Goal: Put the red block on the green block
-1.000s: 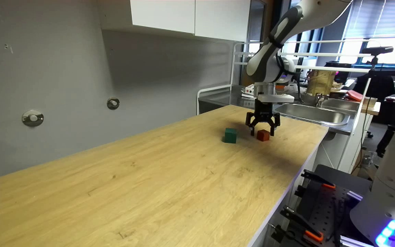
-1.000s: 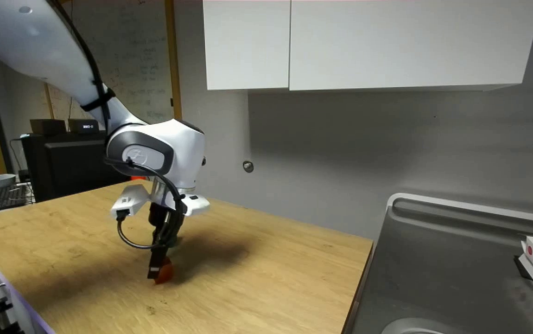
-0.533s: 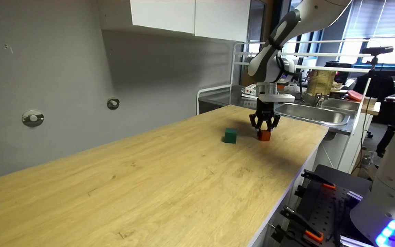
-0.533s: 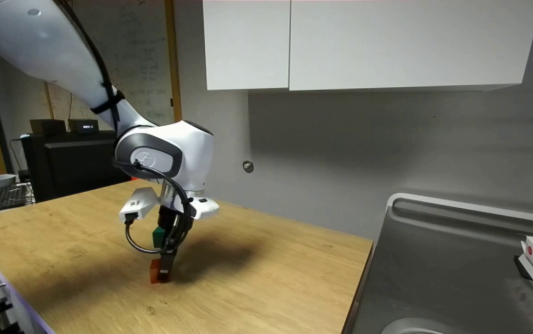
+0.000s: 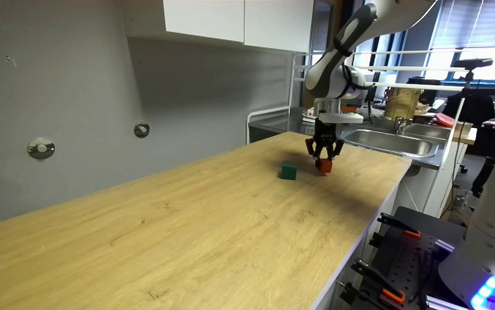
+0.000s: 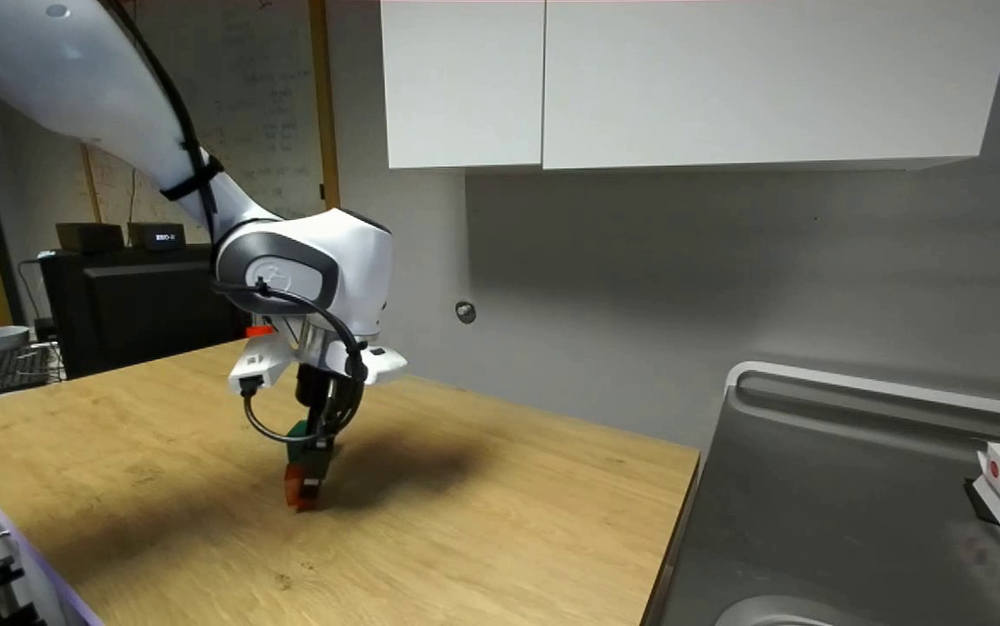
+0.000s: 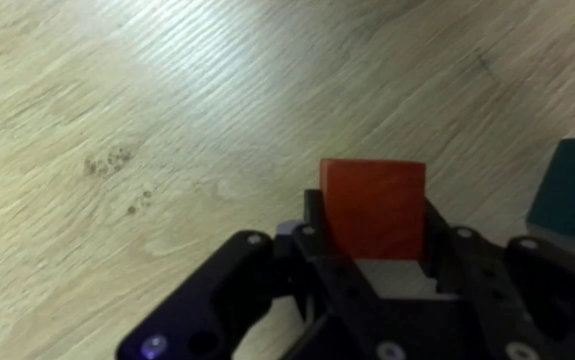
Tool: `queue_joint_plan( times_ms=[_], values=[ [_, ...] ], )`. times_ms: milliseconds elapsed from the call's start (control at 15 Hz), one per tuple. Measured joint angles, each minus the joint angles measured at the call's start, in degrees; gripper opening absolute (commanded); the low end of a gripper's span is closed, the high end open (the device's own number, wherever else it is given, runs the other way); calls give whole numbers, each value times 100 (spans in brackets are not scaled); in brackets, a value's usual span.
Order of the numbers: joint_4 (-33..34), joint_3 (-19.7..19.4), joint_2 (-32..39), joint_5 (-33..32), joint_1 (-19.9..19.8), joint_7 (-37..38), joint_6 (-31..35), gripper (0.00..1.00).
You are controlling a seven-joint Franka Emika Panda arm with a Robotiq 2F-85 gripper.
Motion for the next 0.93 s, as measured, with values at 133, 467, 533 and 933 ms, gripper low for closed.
queue_joint_plan(
  times_ms=[133,467,533,933],
  values=[
    [15,58,-225,-110,163,11,-92,18],
    [238,262,-849,-452,447,108,-453,18],
    [329,314,-927,-493,481,114,-537,18],
    [977,586,-892,-566,666,117,-873,18]
  ],
)
